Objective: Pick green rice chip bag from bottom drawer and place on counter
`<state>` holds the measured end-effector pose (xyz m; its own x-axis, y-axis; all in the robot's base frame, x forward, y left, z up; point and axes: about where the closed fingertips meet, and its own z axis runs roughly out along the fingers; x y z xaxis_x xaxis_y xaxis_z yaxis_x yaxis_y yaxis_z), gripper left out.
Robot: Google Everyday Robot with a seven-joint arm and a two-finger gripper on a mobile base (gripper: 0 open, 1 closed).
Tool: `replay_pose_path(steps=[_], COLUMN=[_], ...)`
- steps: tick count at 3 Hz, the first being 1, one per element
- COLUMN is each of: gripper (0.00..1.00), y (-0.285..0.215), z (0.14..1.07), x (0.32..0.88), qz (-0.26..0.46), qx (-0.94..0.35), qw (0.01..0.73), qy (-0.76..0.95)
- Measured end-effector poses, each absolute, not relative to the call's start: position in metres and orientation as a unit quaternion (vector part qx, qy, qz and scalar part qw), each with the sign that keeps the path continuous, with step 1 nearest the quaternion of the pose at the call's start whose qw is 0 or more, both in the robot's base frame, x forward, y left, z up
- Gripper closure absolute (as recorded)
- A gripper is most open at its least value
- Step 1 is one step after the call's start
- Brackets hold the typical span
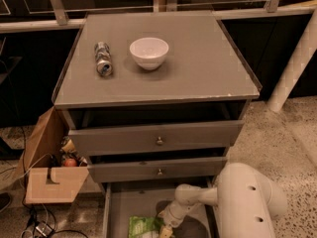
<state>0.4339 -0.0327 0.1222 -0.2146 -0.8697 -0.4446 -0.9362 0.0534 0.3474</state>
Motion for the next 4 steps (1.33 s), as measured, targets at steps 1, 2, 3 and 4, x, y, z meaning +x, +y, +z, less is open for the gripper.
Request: replay_pose_path(steps=[1, 2, 3, 4], gripper=[1.00, 1.00, 1.00, 1.00], y=[-0.033, -0.032, -0.031, -0.034], z=[0.125, 0.150, 0.192, 0.238], x=[0.434, 0.433, 0.435, 0.435], qz=[0.290, 0.285, 0.278, 0.268], qx=[-0.624, -0.621, -0.615, -0.613], qw=[0.057, 0.067, 0.079, 0.086], qy=[0.723, 0.728, 0.734, 0.738])
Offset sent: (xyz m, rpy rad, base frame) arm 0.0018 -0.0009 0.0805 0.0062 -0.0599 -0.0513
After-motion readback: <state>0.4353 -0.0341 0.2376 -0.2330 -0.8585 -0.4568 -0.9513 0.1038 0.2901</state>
